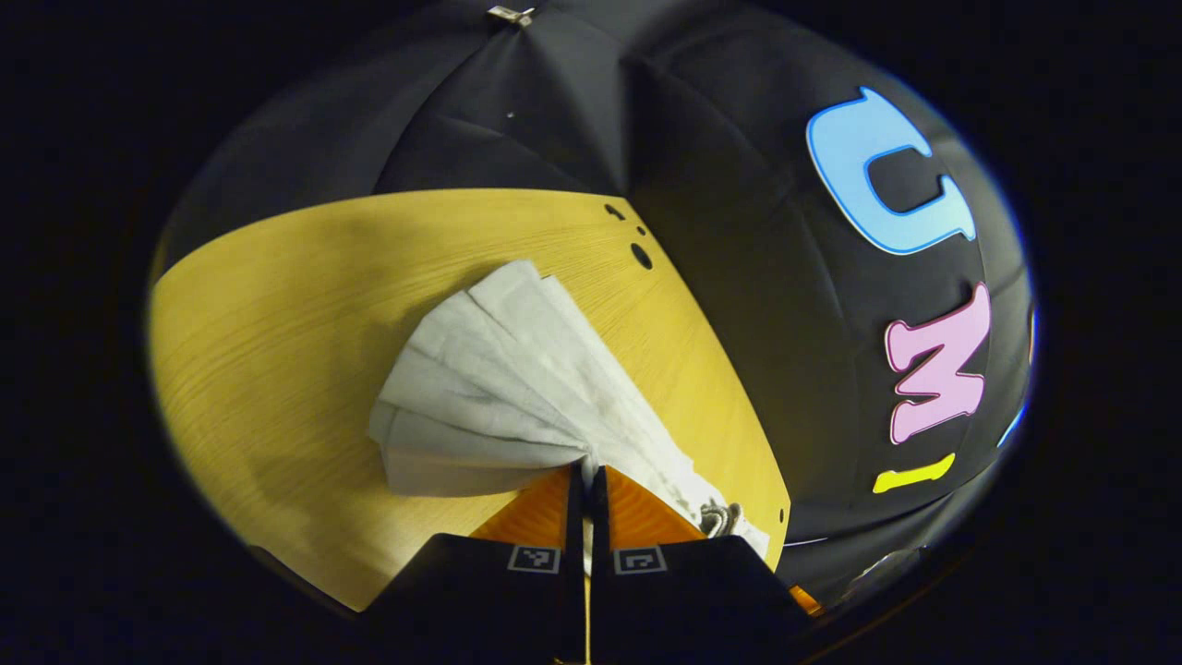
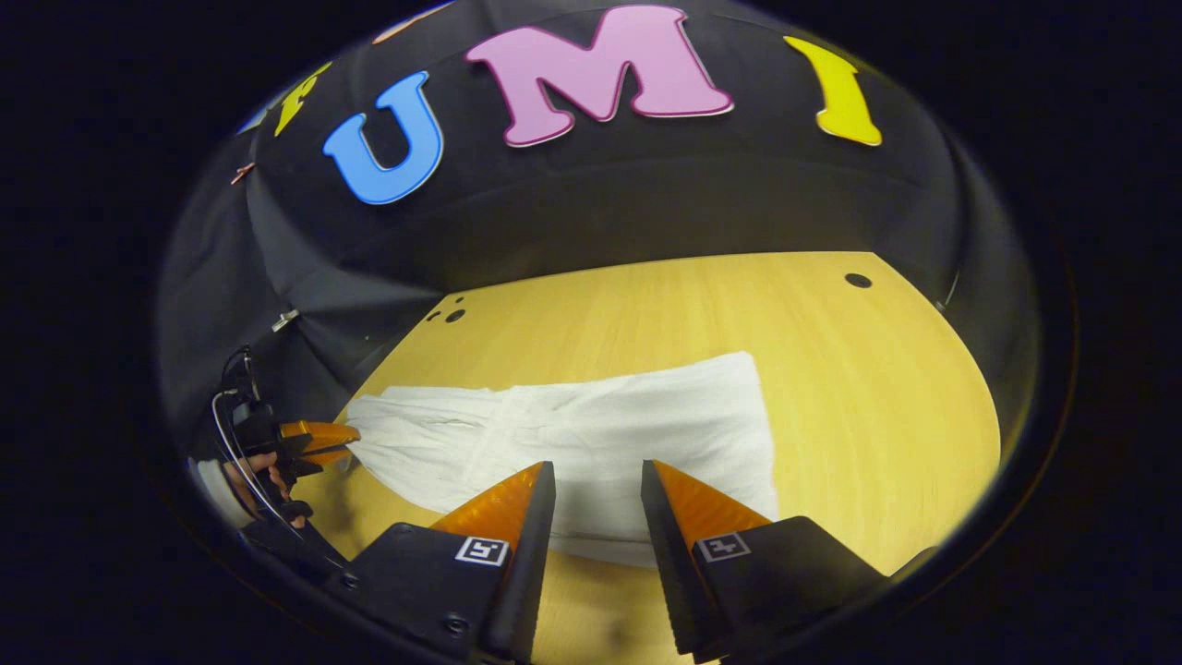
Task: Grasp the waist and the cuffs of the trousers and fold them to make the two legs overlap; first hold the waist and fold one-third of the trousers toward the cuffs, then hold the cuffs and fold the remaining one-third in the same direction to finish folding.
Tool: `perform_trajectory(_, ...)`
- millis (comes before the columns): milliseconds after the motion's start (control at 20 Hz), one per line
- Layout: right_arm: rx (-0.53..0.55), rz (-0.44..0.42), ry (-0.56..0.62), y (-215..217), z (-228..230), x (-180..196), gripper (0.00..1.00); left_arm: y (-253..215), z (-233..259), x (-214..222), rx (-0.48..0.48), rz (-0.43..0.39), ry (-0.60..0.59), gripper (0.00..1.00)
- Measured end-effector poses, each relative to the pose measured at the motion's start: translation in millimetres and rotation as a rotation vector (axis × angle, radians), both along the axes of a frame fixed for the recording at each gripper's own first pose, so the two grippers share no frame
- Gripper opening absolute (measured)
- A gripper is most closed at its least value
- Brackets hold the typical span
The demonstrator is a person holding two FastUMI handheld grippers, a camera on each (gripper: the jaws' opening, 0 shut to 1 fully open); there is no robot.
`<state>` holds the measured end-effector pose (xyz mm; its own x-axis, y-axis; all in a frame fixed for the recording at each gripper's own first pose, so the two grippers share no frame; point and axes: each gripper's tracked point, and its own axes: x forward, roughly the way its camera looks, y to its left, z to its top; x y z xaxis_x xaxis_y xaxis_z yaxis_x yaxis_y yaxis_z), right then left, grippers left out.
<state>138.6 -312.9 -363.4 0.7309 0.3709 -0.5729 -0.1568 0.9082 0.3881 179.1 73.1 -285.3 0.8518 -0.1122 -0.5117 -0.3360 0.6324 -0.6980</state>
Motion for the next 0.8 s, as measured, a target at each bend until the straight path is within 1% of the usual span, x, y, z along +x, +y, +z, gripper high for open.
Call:
perform_trajectory(150,0.004,-0.070,-0.007,-41.4,1.8,-3.2,0.59,-13.9,28.2,8.6,0.097,-0.029,-0.046,0.06)
perform_trajectory(350,0.008,-0.150,-0.015,-89.9,2.4,-8.0,0.59,-52.8,76.0,26.9,0.238,-0.120,-0.131,0.07)
perform_trajectory(450,0.017,-0.187,-0.017,-109.7,2.4,-11.2,0.58,-79.5,95.4,38.8,0.305,-0.183,-0.163,0.06)
perform_trajectory(550,0.017,-0.219,-0.016,-125.6,1.2,-15.8,0.59,-110.5,111.7,47.7,0.347,-0.245,-0.195,0.07)
perform_trajectory(700,0.018,-0.254,-0.016,-144.7,-0.2,-23.3,0.59,-156.9,121.0,52.6,0.439,-0.348,-0.230,0.07)
perform_trajectory(800,0.020,-0.277,-0.017,-157.8,-0.5,-28.3,0.59,-191.7,123.4,52.7,0.483,-0.420,-0.246,0.07)
